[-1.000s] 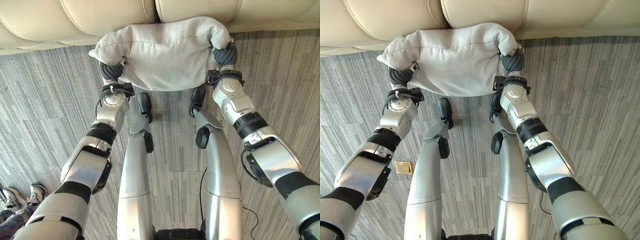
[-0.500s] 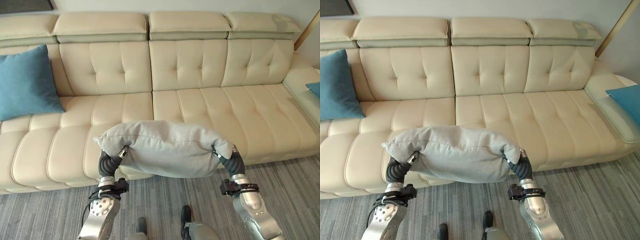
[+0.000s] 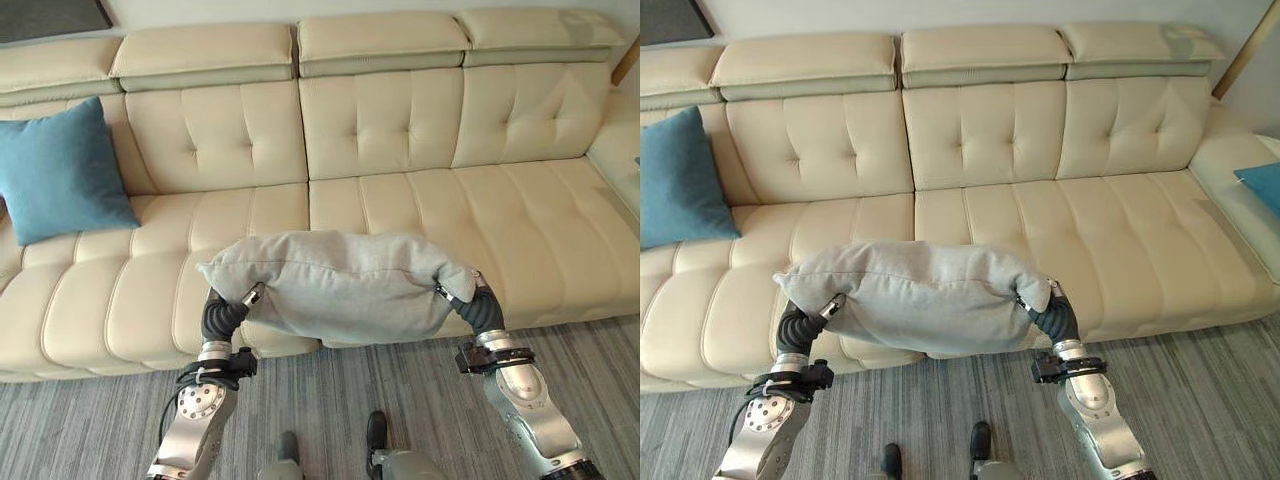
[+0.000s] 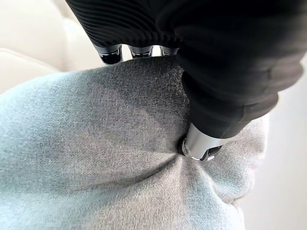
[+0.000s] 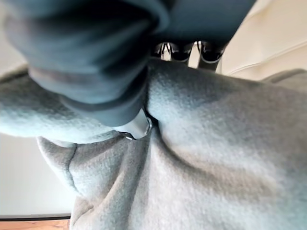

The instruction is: Pick up all the scattered cushions and arrange them neatly on the sofa.

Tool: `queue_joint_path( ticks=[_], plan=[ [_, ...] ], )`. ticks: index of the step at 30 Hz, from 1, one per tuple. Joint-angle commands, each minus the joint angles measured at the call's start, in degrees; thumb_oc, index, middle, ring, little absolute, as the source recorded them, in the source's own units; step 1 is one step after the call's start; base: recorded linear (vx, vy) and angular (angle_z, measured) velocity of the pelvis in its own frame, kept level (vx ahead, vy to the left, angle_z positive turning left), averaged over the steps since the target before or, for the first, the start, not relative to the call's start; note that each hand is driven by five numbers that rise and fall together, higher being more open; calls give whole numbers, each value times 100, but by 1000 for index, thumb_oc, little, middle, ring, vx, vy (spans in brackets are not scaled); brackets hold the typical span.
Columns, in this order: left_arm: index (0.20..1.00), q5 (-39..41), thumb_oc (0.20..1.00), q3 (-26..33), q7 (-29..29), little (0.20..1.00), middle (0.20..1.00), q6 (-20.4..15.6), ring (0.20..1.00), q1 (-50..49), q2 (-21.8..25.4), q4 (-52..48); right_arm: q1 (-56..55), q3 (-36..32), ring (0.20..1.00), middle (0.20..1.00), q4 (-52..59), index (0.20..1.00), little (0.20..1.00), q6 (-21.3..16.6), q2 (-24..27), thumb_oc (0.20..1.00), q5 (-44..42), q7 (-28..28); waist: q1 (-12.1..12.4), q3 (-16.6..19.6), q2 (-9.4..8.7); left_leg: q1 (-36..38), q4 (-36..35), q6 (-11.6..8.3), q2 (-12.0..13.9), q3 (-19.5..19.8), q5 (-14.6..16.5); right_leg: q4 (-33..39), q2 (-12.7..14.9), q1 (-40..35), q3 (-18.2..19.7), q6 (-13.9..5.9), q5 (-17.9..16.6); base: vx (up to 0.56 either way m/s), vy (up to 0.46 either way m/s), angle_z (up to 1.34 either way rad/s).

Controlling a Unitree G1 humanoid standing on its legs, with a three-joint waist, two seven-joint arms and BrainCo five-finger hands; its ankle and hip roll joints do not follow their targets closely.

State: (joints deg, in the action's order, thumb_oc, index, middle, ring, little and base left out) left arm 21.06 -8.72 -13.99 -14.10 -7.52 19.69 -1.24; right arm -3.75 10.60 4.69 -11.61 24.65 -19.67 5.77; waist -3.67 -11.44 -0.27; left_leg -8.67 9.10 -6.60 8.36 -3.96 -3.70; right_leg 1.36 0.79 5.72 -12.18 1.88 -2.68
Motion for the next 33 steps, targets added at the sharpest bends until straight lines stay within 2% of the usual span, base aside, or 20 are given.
queue_joint_path(
  ticks=[1, 2, 4, 5, 6, 7, 8, 10, 11, 13, 15, 16, 18, 20, 22, 24, 26, 28, 29, 33],
  plan=[
    [200, -305, 200, 233, 228, 200, 200, -328, 200, 443, 9, -451, 323, -165, 200, 200, 762, 200, 200, -508, 13, 200, -42, -189, 5, -76, -237, -245, 726, 65, 90, -265, 362, -452, 248, -530, 181, -500, 1146, 179, -66, 28],
    [200, -309, 200, 261, 217, 200, 200, -308, 200, 398, -15, -475, 341, -159, 200, 200, 764, 200, 200, -498, 2, 200, -38, -179, 85, -89, -271, -479, 623, 147, -127, -250, 579, -379, 250, -607, 217, -516, 1167, 197, -43, 21],
    [200, -343, 200, 322, 248, 200, 200, -289, 200, 328, -16, -533, 337, -146, 200, 200, 772, 200, 200, -486, -24, 200, -30, -209, 198, -58, -260, -728, 213, 131, -320, -205, 408, -295, 158, -675, 268, -556, 1182, 169, -5, 1],
    [200, -343, 200, 322, 248, 200, 200, -286, 200, 322, -14, -538, 333, -146, 200, 200, 773, 200, 200, -486, -25, 200, -30, -210, 201, -48, -274, -709, 170, 133, -335, -216, 387, -293, 173, -673, 273, -559, 1186, 255, 32, -19],
    [200, -404, 200, 347, 253, 200, 200, -276, 200, 309, 9, -572, 370, -133, 200, 200, 732, 200, 200, -467, -23, 200, -4, -198, 326, -25, -222, -1027, -287, 55, -369, -280, -24, -192, 67, -858, 307, -600, 1249, 197, 25, -27],
    [200, -405, 200, 345, 252, 200, 200, -274, 200, 306, 10, -575, 368, -134, 200, 200, 731, 200, 200, -468, -25, 200, -4, -198, 333, -23, -237, -995, -343, 55, -382, -294, -54, -185, 81, -864, 315, -602, 1249, 415, 59, -23],
    [200, -415, 200, 355, 252, 200, 200, -269, 200, 334, -9, -577, 353, -184, 200, 200, 714, 200, 200, -458, -38, 200, 1, -157, 401, -14, -232, -1217, -753, 41, -354, -521, -205, -129, 27, -1089, 351, -634, 1365, 367, 68, -21],
    [200, -413, 200, 361, 272, 200, 200, -241, 200, 296, -41, -584, 275, -259, 200, 200, 724, 200, 200, -424, -64, 200, 57, -122, 448, 37, -223, -1279, -970, 54, -315, -801, -325, -89, -3, -1327, 417, -667, 1447, 439, 117, -20],
    [200, -421, 200, 403, 297, 200, 200, -223, 200, 194, -56, -605, 223, -246, 200, 200, 748, 200, 200, -396, -113, 200, 57, -171, 476, 93, -200, -1148, -1117, 91, -295, -809, -345, -106, -34, -1413, 497, -678, 1490, 550, 227, -29],
    [200, -461, 200, 483, 346, 200, 200, -188, 200, -9, 5, -752, 70, -208, 200, 200, 815, 200, 200, -333, -210, 200, 79, -317, 518, 162, -285, -1032, -859, 188, -349, -631, -443, -195, 130, -1629, 656, -751, 1548, 449, 209, -59],
    [200, -447, 200, 473, 372, 200, 200, -198, 200, -27, 31, -748, 15, -210, 200, 200, 807, 200, 200, -336, -241, 200, 67, -362, 529, 185, -357, -1052, -695, 223, -398, -660, -370, -287, 230, -1616, 690, -796, 1528, 241, 132, -101],
    [200, -393, 200, 496, 366, 200, 200, -207, 200, 47, 97, -759, 31, -199, 200, 200, 757, 200, 200, -289, -334, 200, -51, -386, 554, 192, -461, -1041, -400, 337, -516, -727, -145, -563, 406, -1529, 801, -906, 1378, 356, 237, -58],
    [200, -380, 200, 522, 355, 200, 200, -235, 200, 94, 133, -769, 109, -158, 200, 200, 693, 200, 200, -290, -417, 200, -133, -430, 593, 221, -515, -967, -305, 482, -640, -781, 87, -934, 563, -1346, 923, -1063, 1092, 267, 236, -3],
    [200, -344, 200, 503, 373, 200, 200, -254, 200, 158, 173, -771, 170, -181, 200, 200, 661, 200, 200, -299, -433, 200, -129, -439, 576, 213, -518, -876, -241, 600, -741, -745, 242, -1521, 624, -1071, 1060, -1174, 732, 164, 161, -6],
    [200, -378, 200, 512, 261, 200, 200, -300, 200, 287, 196, -707, 343, -132, 200, 200, 592, 200, 200, -338, -486, 200, -76, -366, 545, 152, -444, -750, -232, 666, -770, -724, 432, -1857, 657, -704, 1077, -1231, 659, 106, 103, 9],
    [200, -419, 200, 516, 201, 200, 200, -329, 200, 404, 176, -635, 542, -68, 200, 200, 556, 200, 200, -353, -491, 200, -30, -326, 514, 121, -317, -503, -406, 655, -727, -679, 459, -1657, 634, -261, 875, -1119, 763, 101, 48, -7],
    [200, -400, 200, 497, 227, 200, 200, -364, 200, 442, 120, -553, 645, -98, 200, 200, 518, 200, 200, -380, -435, 200, -10, -301, 401, 38, -179, -197, -619, 622, -690, -577, 458, -1320, 448, 215, 804, -988, 914, 119, -25, -5],
    [200, -336, 200, 501, 303, 200, 200, -386, 200, 462, 120, -558, 725, -89, 200, 200, 525, 200, 200, -358, -396, 200, -19, -303, 346, -42, -179, -22, -642, 571, -685, -514, 468, -704, 568, 195, 609, -996, 784, 96, -97, 3],
    [200, -402, 200, 492, 303, 200, 200, -384, 200, 486, 108, -514, 747, -133, 200, 200, 506, 200, 200, -401, -376, 200, 19, -286, 332, -38, -182, -21, -618, 547, -671, -510, 462, -587, 581, 119, 627, -1067, 743, 71, -94, 13],
    [200, -359, 200, 480, 410, 200, 200, -407, 200, 488, 29, -469, 751, -167, 200, 200, 445, 200, 200, -395, -306, 200, 65, -278, 348, 28, -240, 233, -699, 445, -649, -524, 453, -288, 526, -205, 546, -985, 669, 48, -90, 49]
  ],
)
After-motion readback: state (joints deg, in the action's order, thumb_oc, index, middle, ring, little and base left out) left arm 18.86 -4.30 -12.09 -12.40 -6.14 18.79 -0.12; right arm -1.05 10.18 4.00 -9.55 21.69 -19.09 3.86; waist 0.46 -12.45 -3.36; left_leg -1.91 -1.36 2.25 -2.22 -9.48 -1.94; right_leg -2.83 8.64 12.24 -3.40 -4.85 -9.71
